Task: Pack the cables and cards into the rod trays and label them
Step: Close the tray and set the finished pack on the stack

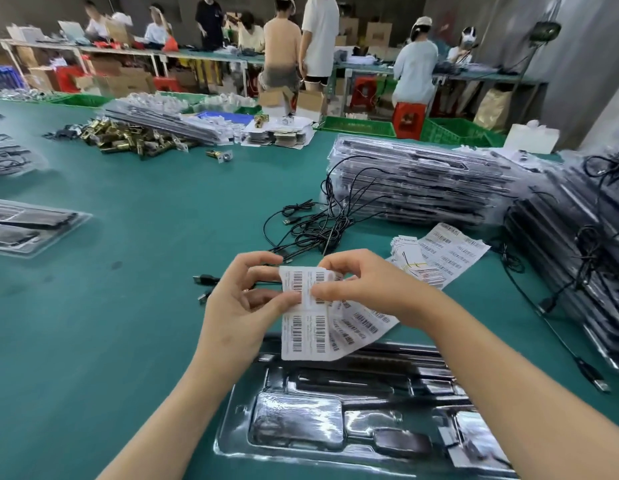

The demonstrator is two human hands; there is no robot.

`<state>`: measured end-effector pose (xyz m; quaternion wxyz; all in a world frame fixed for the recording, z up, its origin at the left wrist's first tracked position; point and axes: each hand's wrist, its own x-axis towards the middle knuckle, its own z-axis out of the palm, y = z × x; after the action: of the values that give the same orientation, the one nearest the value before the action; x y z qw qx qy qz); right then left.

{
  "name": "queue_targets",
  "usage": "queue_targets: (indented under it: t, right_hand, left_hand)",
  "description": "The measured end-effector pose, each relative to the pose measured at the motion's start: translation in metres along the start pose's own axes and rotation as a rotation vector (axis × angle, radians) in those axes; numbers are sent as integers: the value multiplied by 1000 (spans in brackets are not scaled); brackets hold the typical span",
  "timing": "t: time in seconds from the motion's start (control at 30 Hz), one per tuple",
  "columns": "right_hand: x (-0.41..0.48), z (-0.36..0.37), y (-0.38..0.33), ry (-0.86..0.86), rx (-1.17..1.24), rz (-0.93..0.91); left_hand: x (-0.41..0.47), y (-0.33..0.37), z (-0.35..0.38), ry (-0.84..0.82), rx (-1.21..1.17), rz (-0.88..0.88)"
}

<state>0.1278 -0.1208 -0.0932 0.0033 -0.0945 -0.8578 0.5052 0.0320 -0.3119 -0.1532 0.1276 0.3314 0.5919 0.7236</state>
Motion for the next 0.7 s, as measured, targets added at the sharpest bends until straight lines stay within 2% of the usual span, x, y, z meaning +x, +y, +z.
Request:
queue_targets:
  t: [0.17,0.33,0.7]
  right_hand:
    - [-8,10,11,44,120,9]
    - [-12,24,20,241,251,-45]
    - [-10,45,33,337,283,-172]
  left_hand:
    - [-2,-3,6,37,332,182]
    - [-5,1,8,129,634,250]
    - [-8,5,14,68,603,241]
